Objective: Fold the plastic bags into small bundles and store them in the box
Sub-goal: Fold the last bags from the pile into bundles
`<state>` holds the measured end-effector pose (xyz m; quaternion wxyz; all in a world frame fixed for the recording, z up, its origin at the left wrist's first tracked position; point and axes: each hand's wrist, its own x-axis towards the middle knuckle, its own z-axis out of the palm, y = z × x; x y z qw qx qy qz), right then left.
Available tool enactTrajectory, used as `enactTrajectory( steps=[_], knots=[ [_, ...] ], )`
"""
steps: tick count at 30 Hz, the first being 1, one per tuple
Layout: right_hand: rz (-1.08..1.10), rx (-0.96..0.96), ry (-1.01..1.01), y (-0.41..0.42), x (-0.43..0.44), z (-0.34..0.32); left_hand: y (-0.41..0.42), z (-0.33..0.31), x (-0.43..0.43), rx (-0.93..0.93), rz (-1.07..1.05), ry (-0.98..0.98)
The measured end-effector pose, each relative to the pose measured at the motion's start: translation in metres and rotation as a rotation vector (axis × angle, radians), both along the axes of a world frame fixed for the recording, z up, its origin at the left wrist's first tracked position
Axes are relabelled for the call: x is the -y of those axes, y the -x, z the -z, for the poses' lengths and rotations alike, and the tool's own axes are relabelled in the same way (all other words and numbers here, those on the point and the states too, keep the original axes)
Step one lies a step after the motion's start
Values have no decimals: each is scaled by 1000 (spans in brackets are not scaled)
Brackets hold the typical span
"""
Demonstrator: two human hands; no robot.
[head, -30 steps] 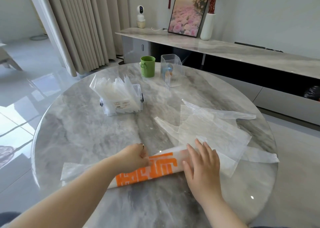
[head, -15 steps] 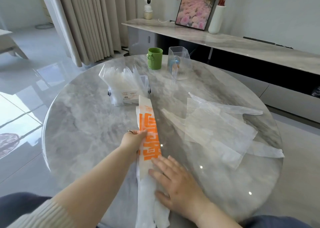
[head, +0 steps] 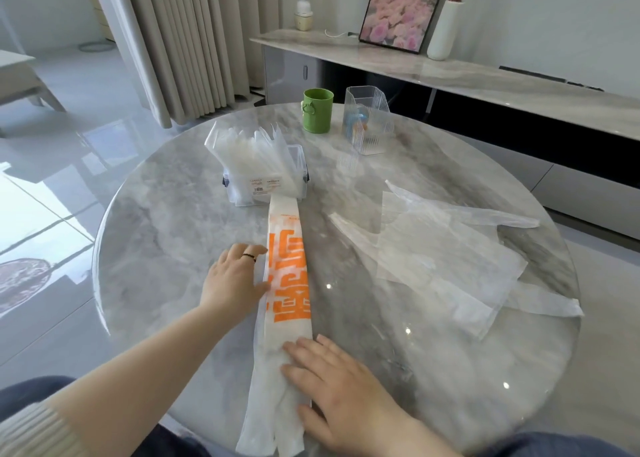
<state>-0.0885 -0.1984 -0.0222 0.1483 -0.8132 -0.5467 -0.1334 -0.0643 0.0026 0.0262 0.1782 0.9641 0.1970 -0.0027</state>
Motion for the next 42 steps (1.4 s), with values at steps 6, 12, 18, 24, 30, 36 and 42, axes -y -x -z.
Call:
enactTrajectory(
  steps=[6,12,18,24,30,36,42],
  knots=[
    [39,27,-136,-8,4,3,13,5,-3,-71,380,-274],
    [-150,18,-64,5,4,2,19,10,-16,77,294,-133],
    [-260,64,157,29,-10,10,20,14,-21,69,241,-85],
    [-247,28,53,37,-14,7,37,15,-20,125,333,-42],
    [-256,-23,-74,44,-15,11,79,1,0,56,736,-255],
    [-195,-43,-129,47,-15,5,93,-1,8,-236,742,-135],
    [-80,-262,-268,30,-15,-3,98,-6,5,-220,654,18]
  ],
)
